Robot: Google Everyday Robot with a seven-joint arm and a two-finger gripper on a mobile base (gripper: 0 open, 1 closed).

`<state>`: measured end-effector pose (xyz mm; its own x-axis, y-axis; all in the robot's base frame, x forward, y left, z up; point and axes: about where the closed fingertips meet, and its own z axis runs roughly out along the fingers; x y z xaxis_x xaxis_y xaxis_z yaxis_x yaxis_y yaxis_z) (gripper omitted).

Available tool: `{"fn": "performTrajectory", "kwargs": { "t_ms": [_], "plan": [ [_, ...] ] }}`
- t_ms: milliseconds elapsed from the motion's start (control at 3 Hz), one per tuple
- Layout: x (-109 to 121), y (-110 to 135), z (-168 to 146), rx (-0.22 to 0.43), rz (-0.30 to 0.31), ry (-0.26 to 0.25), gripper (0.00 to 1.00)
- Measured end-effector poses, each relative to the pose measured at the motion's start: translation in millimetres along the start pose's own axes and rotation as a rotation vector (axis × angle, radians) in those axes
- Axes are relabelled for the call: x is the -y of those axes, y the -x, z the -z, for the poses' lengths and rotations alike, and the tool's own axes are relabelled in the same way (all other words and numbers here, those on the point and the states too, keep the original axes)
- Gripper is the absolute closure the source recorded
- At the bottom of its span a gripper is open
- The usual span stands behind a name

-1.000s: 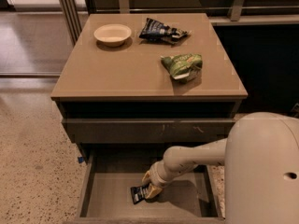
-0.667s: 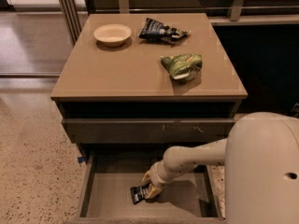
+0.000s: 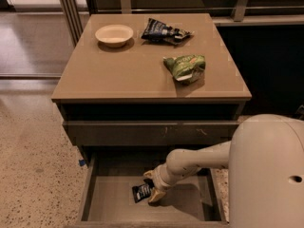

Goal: Place rxbar blueberry into middle drawer

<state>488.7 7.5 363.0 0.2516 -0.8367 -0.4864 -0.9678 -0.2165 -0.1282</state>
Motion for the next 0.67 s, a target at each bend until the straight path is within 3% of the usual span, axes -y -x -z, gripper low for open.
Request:
{"fn": "performTrajectory", "kwargs": {
  "t_ms": [667],
  "plan": [
    [-0.1, 0.0, -0.1, 0.0, 0.0, 0.0, 0.0]
  ]
}}
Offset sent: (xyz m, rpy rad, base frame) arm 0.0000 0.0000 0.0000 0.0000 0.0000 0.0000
